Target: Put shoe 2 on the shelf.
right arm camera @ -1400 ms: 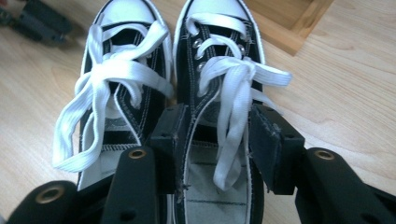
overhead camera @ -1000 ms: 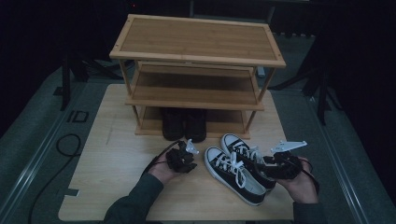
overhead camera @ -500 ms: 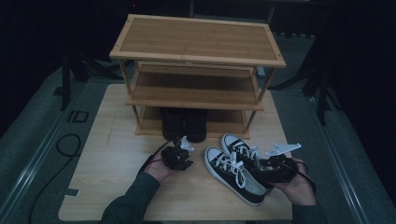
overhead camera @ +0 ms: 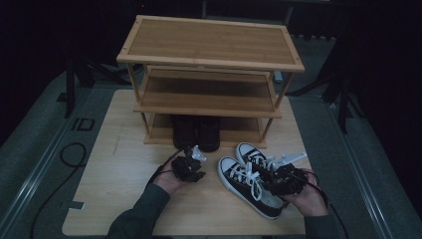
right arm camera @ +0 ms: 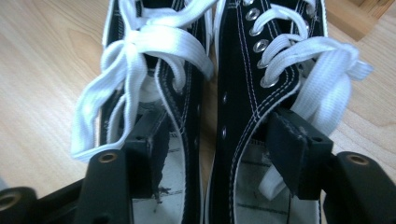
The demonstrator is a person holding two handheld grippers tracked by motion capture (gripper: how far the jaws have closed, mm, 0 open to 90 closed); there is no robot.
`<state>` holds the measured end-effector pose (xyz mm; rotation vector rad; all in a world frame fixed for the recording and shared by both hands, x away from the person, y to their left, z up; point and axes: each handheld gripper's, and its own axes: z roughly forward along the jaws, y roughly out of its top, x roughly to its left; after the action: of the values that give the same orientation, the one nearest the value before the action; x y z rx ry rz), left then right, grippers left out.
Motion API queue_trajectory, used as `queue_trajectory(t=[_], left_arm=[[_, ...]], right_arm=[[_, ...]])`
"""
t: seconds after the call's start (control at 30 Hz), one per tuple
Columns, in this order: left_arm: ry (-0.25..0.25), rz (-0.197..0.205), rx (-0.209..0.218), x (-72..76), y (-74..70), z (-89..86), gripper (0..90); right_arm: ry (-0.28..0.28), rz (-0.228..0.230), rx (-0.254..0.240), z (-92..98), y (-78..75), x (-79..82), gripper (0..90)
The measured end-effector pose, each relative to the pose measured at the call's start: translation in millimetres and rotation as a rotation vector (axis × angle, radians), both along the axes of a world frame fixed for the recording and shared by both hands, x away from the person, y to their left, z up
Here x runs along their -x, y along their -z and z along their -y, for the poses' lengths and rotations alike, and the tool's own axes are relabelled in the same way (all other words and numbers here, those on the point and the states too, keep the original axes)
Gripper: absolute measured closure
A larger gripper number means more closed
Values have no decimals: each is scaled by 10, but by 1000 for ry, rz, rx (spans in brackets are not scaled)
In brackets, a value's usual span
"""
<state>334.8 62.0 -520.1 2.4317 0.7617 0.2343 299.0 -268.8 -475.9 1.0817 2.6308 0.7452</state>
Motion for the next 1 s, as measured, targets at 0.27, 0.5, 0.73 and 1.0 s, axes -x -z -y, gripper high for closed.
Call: queue_trajectory(t=[0.27, 0.5, 0.73, 1.0], left_arm=[[10, -6, -3, 7, 28, 35, 664], [21, -10, -8, 12, 37, 57, 662], [17, -14, -3, 12, 52, 38, 661], [10, -18, -4, 12, 62, -4, 660]], right_arm=[[-13, -34, 43, -129, 123, -121, 478], [-12, -54, 87, -236, 242, -195, 553], [-24, -51, 70, -230, 239, -197, 783], [-22, -45, 45, -195, 224, -193, 854]])
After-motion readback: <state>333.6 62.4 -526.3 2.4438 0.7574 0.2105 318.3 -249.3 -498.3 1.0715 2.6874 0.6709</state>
